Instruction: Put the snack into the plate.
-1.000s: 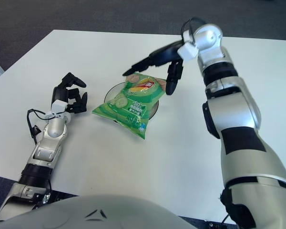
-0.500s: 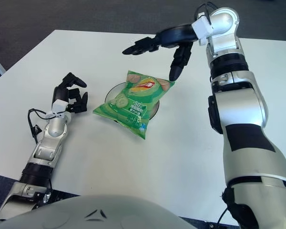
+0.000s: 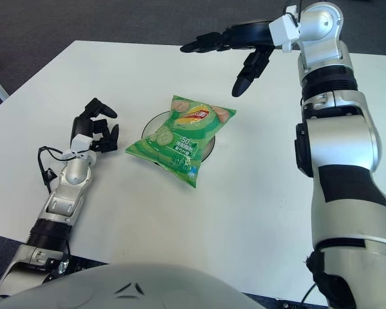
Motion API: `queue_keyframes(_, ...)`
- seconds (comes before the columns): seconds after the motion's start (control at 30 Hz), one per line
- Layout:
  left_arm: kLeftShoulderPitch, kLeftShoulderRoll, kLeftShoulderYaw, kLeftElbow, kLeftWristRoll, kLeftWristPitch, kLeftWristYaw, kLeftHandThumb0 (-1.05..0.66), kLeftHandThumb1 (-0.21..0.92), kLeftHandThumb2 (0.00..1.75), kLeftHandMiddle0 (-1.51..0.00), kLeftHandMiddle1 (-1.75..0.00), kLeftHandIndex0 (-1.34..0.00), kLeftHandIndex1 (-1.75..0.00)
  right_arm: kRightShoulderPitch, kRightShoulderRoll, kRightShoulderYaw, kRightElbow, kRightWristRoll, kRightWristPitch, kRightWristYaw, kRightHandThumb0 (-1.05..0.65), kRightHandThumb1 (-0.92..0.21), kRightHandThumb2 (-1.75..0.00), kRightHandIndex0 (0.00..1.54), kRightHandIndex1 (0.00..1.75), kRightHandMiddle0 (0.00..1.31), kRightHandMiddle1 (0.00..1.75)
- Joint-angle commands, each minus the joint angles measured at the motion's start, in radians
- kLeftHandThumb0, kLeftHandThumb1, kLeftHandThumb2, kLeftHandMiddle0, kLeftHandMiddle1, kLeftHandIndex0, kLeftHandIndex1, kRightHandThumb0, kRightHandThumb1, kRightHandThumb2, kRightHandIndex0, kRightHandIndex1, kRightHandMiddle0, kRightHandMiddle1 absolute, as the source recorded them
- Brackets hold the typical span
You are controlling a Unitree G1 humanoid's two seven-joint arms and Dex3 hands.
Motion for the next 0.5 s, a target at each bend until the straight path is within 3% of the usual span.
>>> queue_keyframes(0.0, 0.107, -0.068, -0.021, 0.092, 0.011, 0.001, 0.009, -0.45, 0.40, 1.21, -1.22, -1.75, -0.54, -1.75, 0.024, -0.008, 0.029, 0.010, -0.134, -0.039, -0.252, -0.97, -0.86, -0.14, 0.00, 0.00, 0.00, 0.00)
queue_keyframes(0.07, 0.106, -0.068, -0.022, 0.093, 0.013, -0.002, 0.009, -0.45, 0.40, 1.21, -1.22, -1.75, -0.54, -1.75, 0.047, -0.023, 0.047, 0.014, -0.206, -0.006, -0.394, -0.97, -0.88, -0.15, 0.01, 0.00, 0.01, 0.01)
queue_keyframes(0.2, 0.107, -0.064, -0.020, 0.093, 0.015, -0.002, 0.008, -0.45, 0.41, 1.21, -1.22, -1.75, -0.54, -1.75, 0.071, -0.037, 0.055, 0.035, -0.261, 0.109, -0.556, -0.96, -0.87, -0.23, 0.03, 0.01, 0.02, 0.08)
queue_keyframes(0.47, 0.109, -0.056, -0.015, 0.097, 0.014, -0.009, 0.001, -0.45, 0.41, 1.20, -1.22, -1.75, -0.54, -1.75, 0.123, 0.002, -0.005, 0.004, -0.213, 0.262, -0.703, -0.89, -0.87, -0.25, 0.09, 0.03, 0.00, 0.27)
